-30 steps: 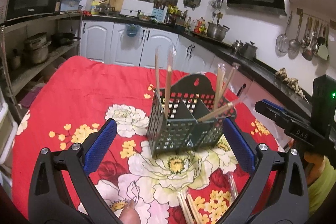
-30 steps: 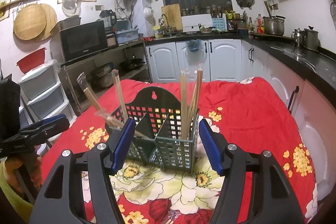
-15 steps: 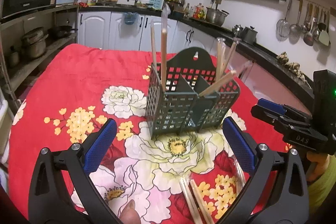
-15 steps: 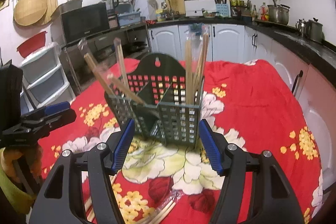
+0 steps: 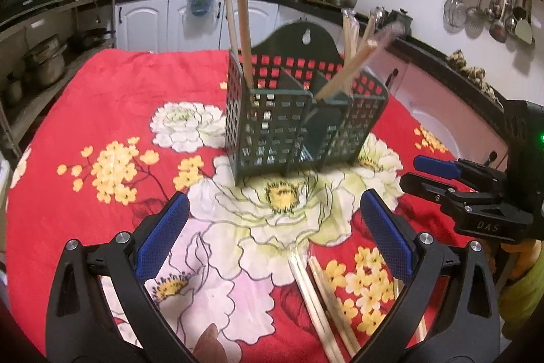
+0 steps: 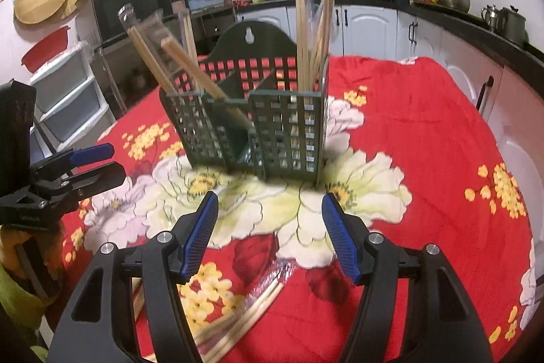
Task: Organize utensils
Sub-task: 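Withdraw both open tools and lower them toward chopsticks on the cloth, then close the left tool on a chopstick pair while the right tool grasps another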
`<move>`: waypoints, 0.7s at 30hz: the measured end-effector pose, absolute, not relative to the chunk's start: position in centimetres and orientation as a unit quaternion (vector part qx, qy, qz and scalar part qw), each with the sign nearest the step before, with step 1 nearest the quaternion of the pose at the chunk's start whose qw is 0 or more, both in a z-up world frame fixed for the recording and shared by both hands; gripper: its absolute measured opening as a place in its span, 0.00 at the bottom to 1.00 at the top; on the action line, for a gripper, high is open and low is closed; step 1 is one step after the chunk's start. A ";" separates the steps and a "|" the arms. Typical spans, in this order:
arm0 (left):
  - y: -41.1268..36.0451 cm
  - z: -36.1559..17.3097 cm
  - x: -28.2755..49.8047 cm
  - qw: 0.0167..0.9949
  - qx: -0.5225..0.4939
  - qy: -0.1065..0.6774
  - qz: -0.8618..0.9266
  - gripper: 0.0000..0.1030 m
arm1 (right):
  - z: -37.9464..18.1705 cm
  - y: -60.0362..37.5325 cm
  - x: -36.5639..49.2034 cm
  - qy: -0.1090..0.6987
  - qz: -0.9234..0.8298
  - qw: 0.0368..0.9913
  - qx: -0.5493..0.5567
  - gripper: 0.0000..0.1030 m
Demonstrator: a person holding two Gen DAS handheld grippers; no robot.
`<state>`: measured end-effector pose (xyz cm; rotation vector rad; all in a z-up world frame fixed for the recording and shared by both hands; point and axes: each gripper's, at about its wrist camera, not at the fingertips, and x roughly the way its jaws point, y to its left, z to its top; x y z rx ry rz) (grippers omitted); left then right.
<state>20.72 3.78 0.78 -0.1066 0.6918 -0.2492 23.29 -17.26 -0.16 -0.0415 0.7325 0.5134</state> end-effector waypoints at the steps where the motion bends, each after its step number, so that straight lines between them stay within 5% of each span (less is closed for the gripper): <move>1: 3.8 0.5 20.7 0.930 -0.052 0.342 -0.122 0.90 | -0.4 -17.3 23.3 0.359 0.247 0.900 -0.021 0.59; 13: 4.3 -1.6 20.2 0.915 -0.060 0.376 -0.136 0.88 | -2.0 -17.1 22.7 0.387 0.255 0.886 -0.025 0.59; 21: 4.6 -3.4 20.0 0.890 -0.065 0.423 -0.160 0.36 | -2.7 -16.9 22.5 0.401 0.264 0.877 -0.030 0.51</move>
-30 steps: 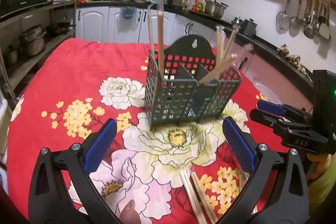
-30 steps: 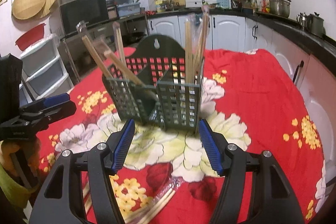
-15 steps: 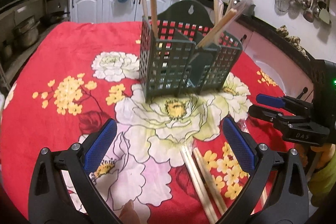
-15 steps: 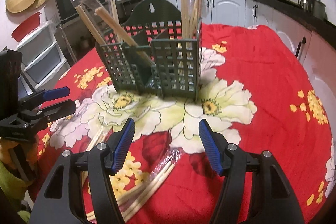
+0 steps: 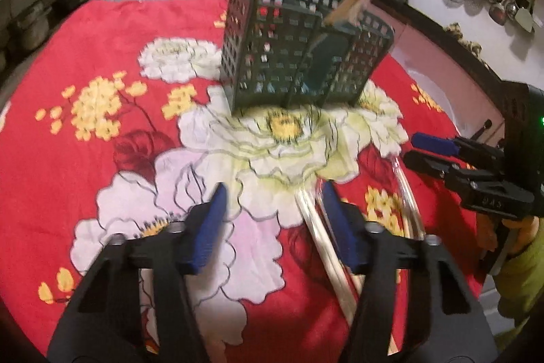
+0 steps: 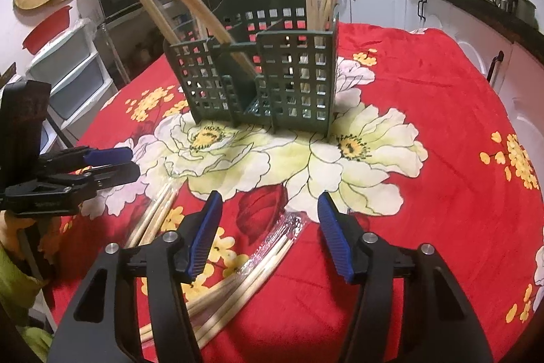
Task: Organize utensils
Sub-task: 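Close the left tool on a chopstick pair while the right tool grasps another, then lift both held chopstick pairs up over the green caddy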
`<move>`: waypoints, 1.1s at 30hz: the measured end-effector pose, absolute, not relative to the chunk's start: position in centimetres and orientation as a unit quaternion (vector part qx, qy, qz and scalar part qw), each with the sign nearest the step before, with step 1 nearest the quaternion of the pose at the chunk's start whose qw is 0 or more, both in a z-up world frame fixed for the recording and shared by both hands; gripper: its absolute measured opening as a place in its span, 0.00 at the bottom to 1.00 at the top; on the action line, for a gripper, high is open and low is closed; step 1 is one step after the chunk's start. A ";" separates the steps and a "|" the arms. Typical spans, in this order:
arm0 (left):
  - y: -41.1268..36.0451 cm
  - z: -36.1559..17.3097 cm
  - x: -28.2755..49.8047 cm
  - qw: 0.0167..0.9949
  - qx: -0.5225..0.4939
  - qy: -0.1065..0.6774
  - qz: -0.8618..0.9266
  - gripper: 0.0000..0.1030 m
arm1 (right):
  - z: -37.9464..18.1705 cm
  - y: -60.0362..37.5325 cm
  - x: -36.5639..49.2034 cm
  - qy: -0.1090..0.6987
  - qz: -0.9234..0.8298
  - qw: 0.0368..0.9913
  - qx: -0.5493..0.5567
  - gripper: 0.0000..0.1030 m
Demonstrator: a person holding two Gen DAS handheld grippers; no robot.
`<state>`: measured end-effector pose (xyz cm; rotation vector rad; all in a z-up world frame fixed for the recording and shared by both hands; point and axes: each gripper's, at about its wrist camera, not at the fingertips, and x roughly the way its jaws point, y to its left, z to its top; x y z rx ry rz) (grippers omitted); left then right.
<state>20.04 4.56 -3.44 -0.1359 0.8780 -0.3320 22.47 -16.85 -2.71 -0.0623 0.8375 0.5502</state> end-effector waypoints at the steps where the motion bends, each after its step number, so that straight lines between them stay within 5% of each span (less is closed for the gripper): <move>1: 4.5 -3.7 20.1 0.885 -0.070 0.429 -0.167 0.30 | -2.9 -16.8 22.5 0.405 0.264 0.875 -0.028 0.51; 14: 3.9 -5.6 22.5 0.850 -0.126 0.471 -0.200 0.29 | -4.7 -17.2 23.4 0.453 0.261 0.852 -0.002 0.45; 19: 4.7 -6.5 24.1 0.835 -0.171 0.481 -0.206 0.20 | -5.0 -17.6 24.0 0.468 0.264 0.843 0.025 0.45; 25: 5.2 -6.9 24.8 0.830 -0.188 0.483 -0.206 0.13 | -5.6 -17.7 24.7 0.486 0.250 0.837 0.028 0.33; 30: 5.9 -7.3 25.2 0.828 -0.198 0.483 -0.204 0.03 | -5.8 -18.1 25.4 0.490 0.234 0.839 0.033 0.12; 33: 6.6 -7.4 25.3 0.822 -0.211 0.485 -0.210 0.02 | -5.7 -18.9 26.0 0.497 0.241 0.831 0.058 0.10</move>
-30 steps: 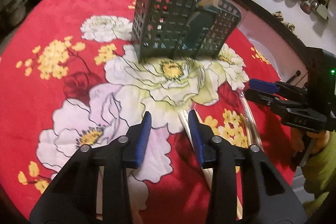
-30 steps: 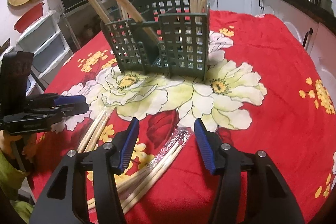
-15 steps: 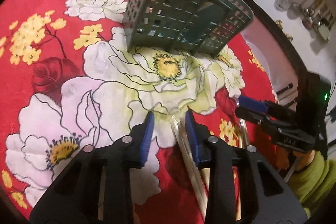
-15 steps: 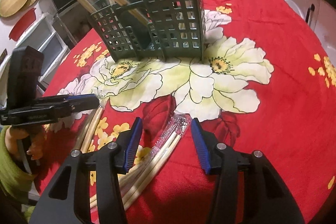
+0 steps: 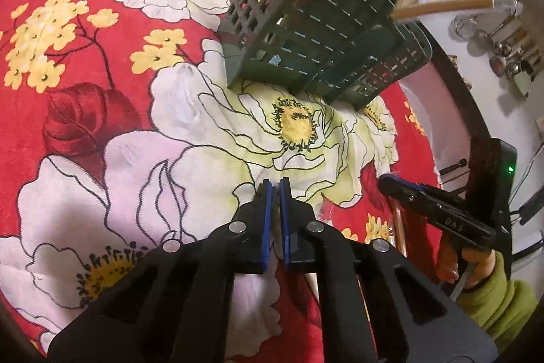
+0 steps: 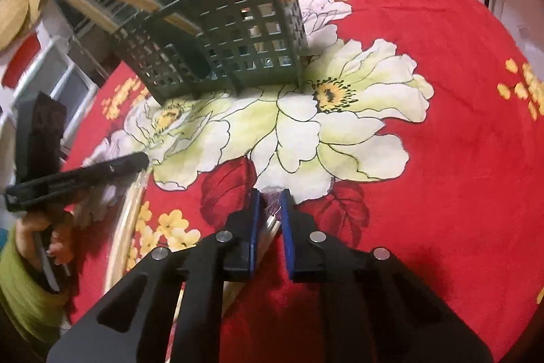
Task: Organize utensils
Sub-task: 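Lift both held chopstick pairs up over the green caddy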
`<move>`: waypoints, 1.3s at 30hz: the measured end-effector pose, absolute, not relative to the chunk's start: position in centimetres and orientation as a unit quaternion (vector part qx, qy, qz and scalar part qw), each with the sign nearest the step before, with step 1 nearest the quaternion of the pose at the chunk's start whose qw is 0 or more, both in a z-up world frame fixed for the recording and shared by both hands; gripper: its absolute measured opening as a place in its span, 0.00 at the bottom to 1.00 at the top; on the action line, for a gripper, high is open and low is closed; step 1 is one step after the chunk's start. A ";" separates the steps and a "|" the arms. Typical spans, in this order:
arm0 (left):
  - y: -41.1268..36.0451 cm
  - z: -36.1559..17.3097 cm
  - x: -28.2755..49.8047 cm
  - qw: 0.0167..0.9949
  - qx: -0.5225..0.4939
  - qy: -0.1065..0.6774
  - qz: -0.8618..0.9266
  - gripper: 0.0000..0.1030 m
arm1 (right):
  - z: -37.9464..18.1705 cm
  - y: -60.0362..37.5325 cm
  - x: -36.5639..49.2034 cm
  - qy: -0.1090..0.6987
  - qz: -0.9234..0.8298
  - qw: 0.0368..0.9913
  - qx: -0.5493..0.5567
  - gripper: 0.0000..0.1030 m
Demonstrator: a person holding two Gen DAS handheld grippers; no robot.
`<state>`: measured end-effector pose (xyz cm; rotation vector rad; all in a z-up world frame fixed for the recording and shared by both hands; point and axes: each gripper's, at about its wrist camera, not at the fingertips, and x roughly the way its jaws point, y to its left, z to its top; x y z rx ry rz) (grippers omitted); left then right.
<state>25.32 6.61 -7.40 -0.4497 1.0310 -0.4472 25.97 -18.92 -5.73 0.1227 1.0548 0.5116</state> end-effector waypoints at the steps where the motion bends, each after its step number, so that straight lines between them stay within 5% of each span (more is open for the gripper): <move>1: 6.7 -7.3 25.3 0.823 -0.211 0.484 -0.211 0.02 | -5.6 -19.1 26.1 0.496 0.241 0.832 0.061 0.08; 39: 5.1 14.6 22.0 0.920 -0.141 0.224 -0.290 0.01 | 13.7 -17.1 23.3 0.197 0.312 0.930 -0.001 0.05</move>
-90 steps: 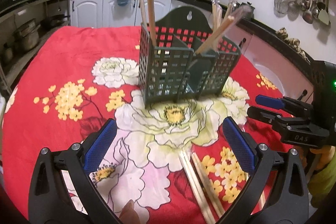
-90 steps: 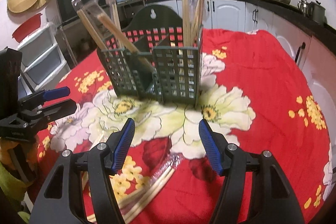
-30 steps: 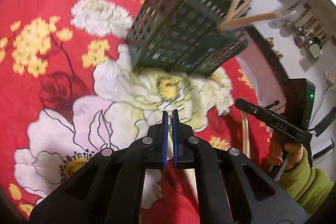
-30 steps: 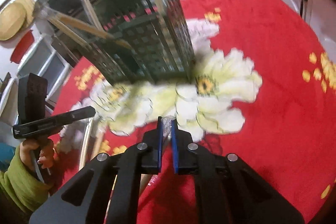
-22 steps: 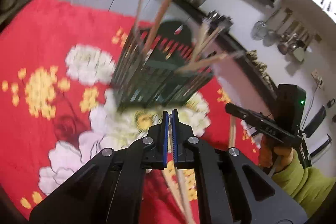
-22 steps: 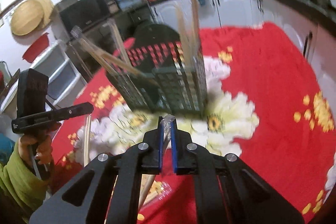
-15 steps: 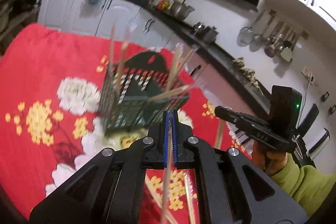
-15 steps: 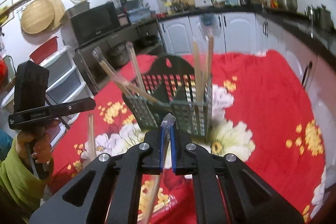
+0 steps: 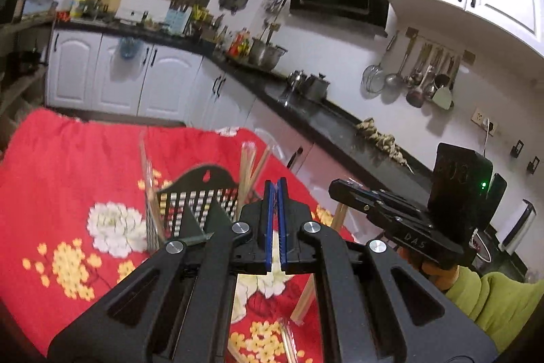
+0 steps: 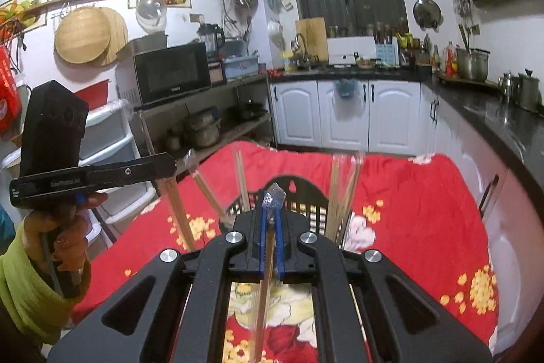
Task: Organize utensils
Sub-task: 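Lift both held chopstick pairs up over the green caddy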
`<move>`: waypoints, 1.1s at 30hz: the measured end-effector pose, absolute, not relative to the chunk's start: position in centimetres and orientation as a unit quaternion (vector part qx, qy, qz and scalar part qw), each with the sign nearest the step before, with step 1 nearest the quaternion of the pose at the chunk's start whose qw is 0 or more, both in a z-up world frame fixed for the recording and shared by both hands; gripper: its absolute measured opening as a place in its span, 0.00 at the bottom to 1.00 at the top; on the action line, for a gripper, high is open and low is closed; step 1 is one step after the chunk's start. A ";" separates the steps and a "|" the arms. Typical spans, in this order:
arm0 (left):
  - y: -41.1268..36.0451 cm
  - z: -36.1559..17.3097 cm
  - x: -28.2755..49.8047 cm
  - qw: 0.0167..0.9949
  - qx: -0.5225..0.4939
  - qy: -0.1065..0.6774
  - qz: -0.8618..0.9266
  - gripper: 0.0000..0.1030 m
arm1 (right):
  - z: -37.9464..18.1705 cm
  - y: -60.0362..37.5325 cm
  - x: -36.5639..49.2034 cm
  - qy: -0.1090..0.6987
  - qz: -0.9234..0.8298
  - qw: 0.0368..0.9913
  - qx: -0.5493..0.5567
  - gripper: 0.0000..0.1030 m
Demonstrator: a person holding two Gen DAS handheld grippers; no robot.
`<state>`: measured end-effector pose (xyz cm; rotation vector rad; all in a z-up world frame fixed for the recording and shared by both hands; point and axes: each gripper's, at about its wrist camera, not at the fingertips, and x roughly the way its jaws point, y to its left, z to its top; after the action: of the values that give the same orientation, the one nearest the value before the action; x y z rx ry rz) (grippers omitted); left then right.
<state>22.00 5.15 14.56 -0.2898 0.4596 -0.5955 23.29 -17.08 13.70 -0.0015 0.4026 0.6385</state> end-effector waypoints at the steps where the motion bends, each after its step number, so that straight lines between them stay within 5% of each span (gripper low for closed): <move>1: 5.2 15.0 22.0 0.922 -0.139 0.219 -0.288 0.01 | 14.0 -17.1 23.4 0.192 0.311 0.931 0.000 0.05; 33: 6.0 23.1 26.4 0.957 -0.176 0.064 -0.221 0.01 | 21.1 -15.0 29.9 0.031 0.265 0.963 0.026 0.05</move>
<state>26.37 6.00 23.09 -0.3578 0.1298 -0.4480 29.91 -15.01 21.07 0.0537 0.0619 0.5359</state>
